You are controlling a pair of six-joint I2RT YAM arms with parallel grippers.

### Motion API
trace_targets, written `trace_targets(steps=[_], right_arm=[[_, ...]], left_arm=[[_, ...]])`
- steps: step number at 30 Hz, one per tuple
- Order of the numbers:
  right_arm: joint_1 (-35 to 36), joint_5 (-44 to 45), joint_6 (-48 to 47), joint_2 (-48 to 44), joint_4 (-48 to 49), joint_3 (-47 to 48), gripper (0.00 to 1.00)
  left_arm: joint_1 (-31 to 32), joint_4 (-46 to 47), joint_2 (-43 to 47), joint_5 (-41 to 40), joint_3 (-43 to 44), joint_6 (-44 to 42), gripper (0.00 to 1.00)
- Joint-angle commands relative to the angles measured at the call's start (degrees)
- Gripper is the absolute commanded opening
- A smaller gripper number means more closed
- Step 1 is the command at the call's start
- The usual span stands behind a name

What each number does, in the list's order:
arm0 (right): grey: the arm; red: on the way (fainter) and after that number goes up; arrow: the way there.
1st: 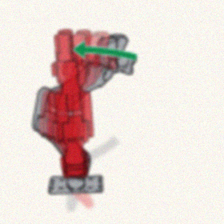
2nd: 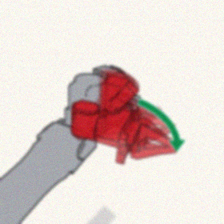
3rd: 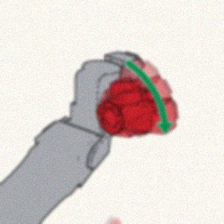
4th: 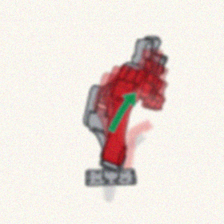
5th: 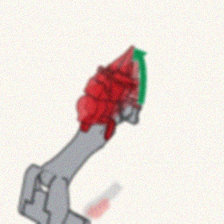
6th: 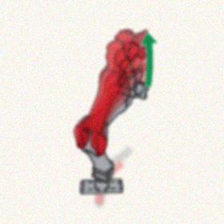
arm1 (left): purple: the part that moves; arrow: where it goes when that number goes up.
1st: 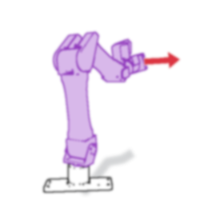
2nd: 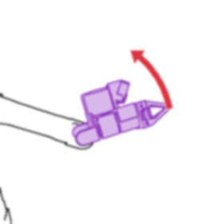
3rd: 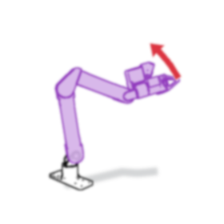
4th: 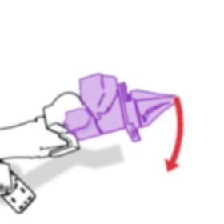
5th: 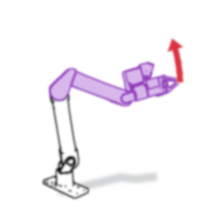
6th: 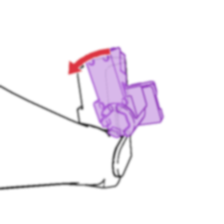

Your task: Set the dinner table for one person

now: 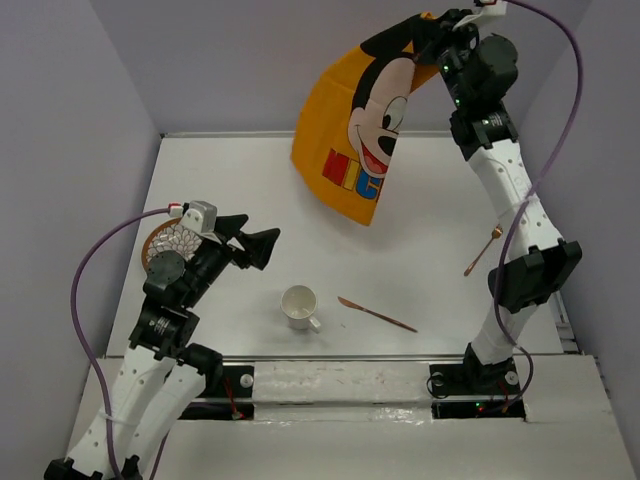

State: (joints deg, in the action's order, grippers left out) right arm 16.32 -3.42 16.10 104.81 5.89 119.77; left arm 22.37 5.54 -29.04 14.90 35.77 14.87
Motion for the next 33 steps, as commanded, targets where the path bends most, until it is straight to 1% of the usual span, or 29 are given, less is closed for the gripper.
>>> trace_targets(steps=[1, 3, 4, 5, 6, 7, 9, 10, 12, 13, 14, 16, 18, 20, 21, 22, 24, 25, 28, 29, 30, 31, 33], right_arm=[[-1.98, 0.0, -5.29, -2.42, 3.16, -2.86, 0.0], [-3.13, -1.84, -4.68, -4.34, 5.18, -6.72, 0.0], [-3.83, -1.77, -4.24, -5.4, 6.23, -12.92, 0.0], [-3.84, -1.42, -3.97, -6.72, 9.46, -17.07, 0.0], [-4.36, -0.2, -3.62, -9.95, 11.93, -21.89, 0.0], [-4.36, 0.95, -2.83, -11.46, 16.56, -31.95, 0.0], [-5.59, 6.47, -0.91, -13.75, 18.8, -40.36, 0.0], [-5.59, 8.41, -0.28, -13.93, 18.89, -46.06, 0.0], [-6.99, 13.41, 1.91, -14.11, 19.33, -51.19, 0.0], [-7.52, 14.48, 3.31, -14.46, 19.68, -55.3, 0.0], [-7.53, 17.37, 3.5, -14.9, 20.21, -57.08, 0.0], [-7.53, 19.58, 2.37, -16.56, 21.0, -59.99, 0.0], [-7.53, 21.08, 1.49, -17.8, 21.62, -62.62, 0.0], [-7.53, 21.35, 1.22, -18.94, 21.53, -63.77, 0.06], [-7.53, 21.26, 1.39, -19.21, 21.53, -64.74, 0.11], [-7.53, 20.91, 1.39, -19.47, 21.53, -65.18, 0.11], [-7.53, 19.78, 2.18, -20.43, 21.27, -66.15, 0.15], [-7.53, 19.59, 3.14, -20.87, 21.09, -67.28, 0.17], [-7.53, 19.15, 5.6, -23.77, 20.65, -70.79, 0.18], [-7.53, 19.15, 6.22, -24.56, 20.65, -71.77, 0.18], [-7.53, 19.15, 6.92, -25.88, 20.65, -72.65, 0.18], [-7.53, 19.07, 7.97, -26.5, 20.65, -73.53, 0.18], [-7.53, 19.07, 8.95, -27.47, 20.48, -75.64, 0.18]], left_arm=[[-1.01, 1.23, -0.84, -1.8, 3.17, -0.11, 0.99], [-1.28, 0.7, -1.19, -2.59, 3.25, -0.02, 0.99], [-1.62, 0.44, -1.46, -3.55, 3.25, -0.02, 0.99], [-1.8, 0.26, -1.55, -3.91, 3.25, 0.15, 0.99], [-1.98, -0.17, -2.07, -4.34, 3.43, 0.24, 0.99], [-2.41, -0.44, -2.42, -4.96, 3.52, 0.33, 0.99], [-2.77, -1.23, -4.0, -5.84, 3.87, 0.85, 0.99], [-2.77, -1.41, -4.71, -6.28, 3.96, 0.95, 0.99], [-2.95, -1.93, -7.59, -5.85, 4.39, 1.21, 0.99], [-2.95, -2.02, -8.57, -4.89, 4.48, 1.82, 0.99], [-2.95, -2.11, -9.54, -4.44, 4.75, 2.17, 0.99], [-2.86, -2.37, -11.83, -4.0, 5.1, 3.22, 0.99], [-2.77, -3.25, -14.1, -5.22, 6.06, 4.28, 0.99], [-2.51, -5.09, -16.39, -8.12, 7.38, 5.43, 0.99], [-1.64, -5.45, -18.49, -9.0, 8.26, 5.86, 0.99], [-1.63, -5.45, -19.47, -9.88, 8.26, 6.56, 0.99], [0.82, -6.06, -22.01, -14.0, 8.09, 8.58, 0.99], [2.66, -6.76, -22.64, -17.84, 7.83, 9.12, 0.99], [4.95, -6.95, -25.27, -22.96, 6.42, 11.4, 0.99], [5.14, -6.77, -26.06, -23.76, 5.98, 11.75, 0.98], [5.14, -6.6, -27.81, -24.38, 5.54, 12.02, 0.89], [5.23, -6.6, -28.61, -25.17, 5.45, 12.72, 0.86], [5.4, -5.89, -30.37, -27.28, 5.1, 13.34, 0.83]])
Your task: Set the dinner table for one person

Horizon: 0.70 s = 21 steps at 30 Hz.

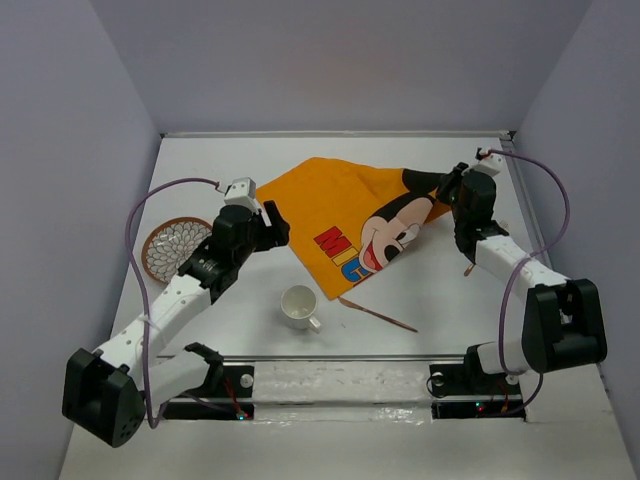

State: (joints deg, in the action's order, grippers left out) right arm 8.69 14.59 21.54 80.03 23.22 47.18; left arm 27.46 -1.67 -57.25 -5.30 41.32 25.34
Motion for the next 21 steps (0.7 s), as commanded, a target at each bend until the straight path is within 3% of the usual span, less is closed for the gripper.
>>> trace_targets(steps=[1, 8, 21], right_arm=[[0.1, 1.06, 4.2, -3.38, 3.06, -3.67, 0.18], [0.1, 0.0, 4.21, -4.88, 2.88, -6.66, 0.18], [0.1, -2.72, 4.48, -5.68, 2.88, -8.42, 0.18]], left_arm=[[0.31, 1.23, -3.99, -7.53, -0.45, 3.13, 0.81], [0.4, 6.06, -13.31, -12.89, 1.04, 2.87, 0.78], [-5.67, 9.41, -30.27, -7.18, 8.68, 1.46, 0.73]])
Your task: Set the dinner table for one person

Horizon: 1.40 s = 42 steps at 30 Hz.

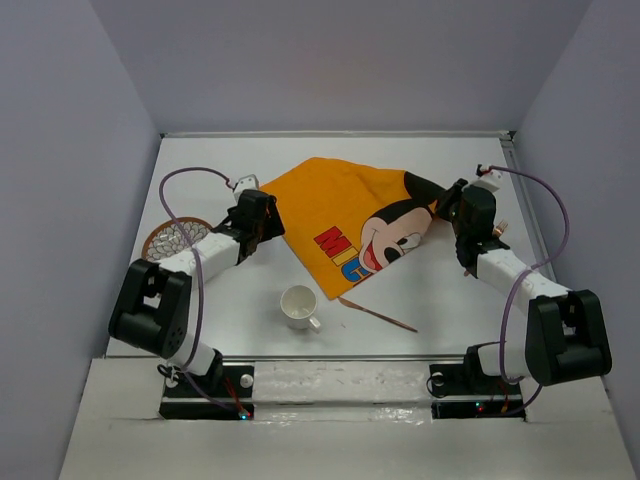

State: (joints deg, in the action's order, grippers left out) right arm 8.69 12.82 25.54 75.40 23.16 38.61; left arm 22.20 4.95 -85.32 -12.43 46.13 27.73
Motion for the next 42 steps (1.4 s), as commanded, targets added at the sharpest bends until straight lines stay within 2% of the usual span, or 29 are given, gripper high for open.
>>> trace_targets(steps=[1, 9, 22, 23, 28, 29, 30, 32, 33, 34, 39, 40, 41, 42], right_arm=[[0.1, -1.13, 0.65, -0.78, 2.95, 0.15, 0.18], [0.1, -2.18, 1.09, -0.42, 3.3, -0.03, 0.18], [0.1, -4.03, 1.71, 0.1, 4.26, -0.38, 0.17], [0.1, -4.12, 1.71, 0.1, 4.26, -0.38, 0.17], [0.1, -4.91, 1.71, 0.28, 4.35, -0.38, 0.17], [0.1, -5.17, 1.79, 0.54, 4.44, -0.38, 0.17], [0.1, -5.61, 1.88, 0.63, 4.53, -0.38, 0.17], [0.1, -6.93, 2.41, 1.07, 4.96, -0.47, 0.17], [0.1, -8.06, 2.41, 1.68, 4.97, -0.47, 0.17], [0.1, -8.68, 2.5, 1.95, 4.97, -0.38, 0.17], [0.71, -11.59, 2.5, 2.12, 3.83, 0.15, 0.17], [1.41, -11.68, 2.32, 2.04, 3.3, 0.24, 0.17], [1.42, -11.68, 2.32, 1.95, 2.86, 0.32, 0.17], [2.38, -11.85, 2.32, 2.04, 1.29, 0.59, 0.17]], left_arm=[[-0.49, 2.61, -2.92, -0.05, 4.23, -1.09, 0.73], [-1.1, 2.61, -8.54, 0.65, 6.16, -1.27, 0.73], [-1.01, 2.08, -18.3, 1.44, 14.16, -1.8, 0.66], [-0.93, 1.99, -18.91, 1.53, 14.77, -1.97, 0.64], [-1.01, 0.94, -23.56, 1.0, 20.21, -2.32, 0.44], [-0.93, 0.68, -24.36, 0.74, 21.19, -2.41, 0.39], [-1.01, 0.24, -25.76, 0.48, 22.24, -2.41, 0.29], [-1.19, -0.03, -27.44, -1.02, 26.19, -2.85, 0.18], [-1.54, -1.07, -29.62, -1.54, 30.47, -3.37, 0.04], [-1.98, -2.04, -30.95, -1.37, 33.38, -3.47, 0.0], [-6.63, -10.37, -42.44, -1.1, 54.2, -5.92, 0.0], [-7.16, -11.88, -44.56, -2.24, 62.68, -7.49, 0.0], [-7.78, -13.81, -46.93, -2.95, 67.29, -8.21, 0.0], [-8.83, -18.09, -52.09, -3.39, 77.78, -8.91, 0.0]])
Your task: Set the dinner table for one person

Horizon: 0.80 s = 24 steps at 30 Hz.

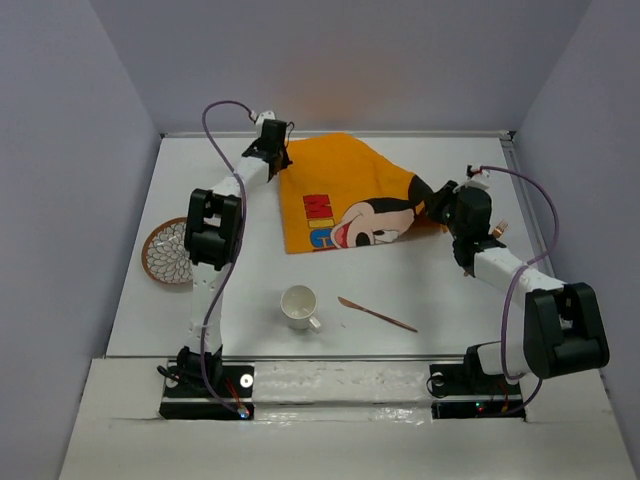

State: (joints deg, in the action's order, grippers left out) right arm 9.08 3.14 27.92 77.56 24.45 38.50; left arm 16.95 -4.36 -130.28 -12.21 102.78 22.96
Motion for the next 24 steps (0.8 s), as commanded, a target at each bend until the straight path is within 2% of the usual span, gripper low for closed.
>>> trace_targets(steps=[1, 3, 4, 6, 7, 8, 10, 12, 15, 17, 18, 20, 21, 23, 24], right_arm=[[2.69, -2.6, -0.06, -0.13, -0.8, 0.87, 0.17], [5.23, -2.7, -1.11, 0.31, -3.25, 1.05, 0.17], [6.38, -2.26, -2.07, 0.49, -4.22, 1.14, 0.17], [8.66, -1.73, -2.78, 2.06, -7.04, 1.57, 0.18], [9.19, -1.47, -3.31, 2.5, -7.83, 1.93, 0.18], [9.2, -1.47, -3.57, 3.29, -8.53, 1.84, 0.19], [9.2, -0.42, -3.93, 3.74, -9.06, 1.93, 0.22], [9.2, -0.24, -4.45, 3.91, -9.15, 2.37, 0.25], [9.2, -0.76, -4.81, 3.57, -9.86, 3.42, 0.31], [9.2, -0.5, -5.16, 2.6, -10.03, 3.25, 0.32], [9.2, 0.28, -5.33, 2.16, -10.64, 3.16, 0.35], [9.2, 1.17, -5.95, 0.59, -11.7, 2.64, 0.39], [9.2, 1.69, -6.04, 0.05, -11.88, 2.37, 0.4], [9.2, 1.7, -6.12, -1.44, -12.67, 2.11, 0.47], [9.2, 1.44, -6.04, -1.88, -13.02, 2.1, 0.5]], left_arm=[[-4.11, -11.52, -9.88, -4.05, 27.67, -5.02, 0.0], [-4.99, -21.5, -19.16, -4.84, 41.63, -6.34, 0.0], [-5.87, -24.44, -21.83, -4.76, 55.89, -6.78, 0.0], [-6.93, -23.16, -19.07, -3.09, 51.85, -4.95, 0.04], [-7.45, -22.28, -15.65, -1.61, 48.08, -4.42, 0.18], [-7.37, -22.88, -14.23, -1.24, 47.08, -4.85, 0.5], [-6.67, -24.55, -11.32, -2.63, 46.19, -5.73, 0.74], [-6.14, -27.96, -8.26, -4.13, 46.28, -5.91, 0.88], [-4.3, -28.86, -2.56, -6.6, 43.04, -5.91, 0.9], [-3.33, -26.68, 1.93, -7.13, 34.89, -5.74, 0.9], [-2.46, -22.4, 8.14, -7.04, 25.54, -5.21, 0.89], [-1.92, -15.28, 16.07, -5.99, 13.47, -3.64, 0.88], [-2.01, -8.97, 24.29, -5.55, 2.27, -2.49, 0.87], [-1.92, -2.79, 32.59, -4.41, -9.39, 0.75, 0.84], [-1.49, 3.16, 40.03, -3.8, -20.93, 1.9, 0.82]])
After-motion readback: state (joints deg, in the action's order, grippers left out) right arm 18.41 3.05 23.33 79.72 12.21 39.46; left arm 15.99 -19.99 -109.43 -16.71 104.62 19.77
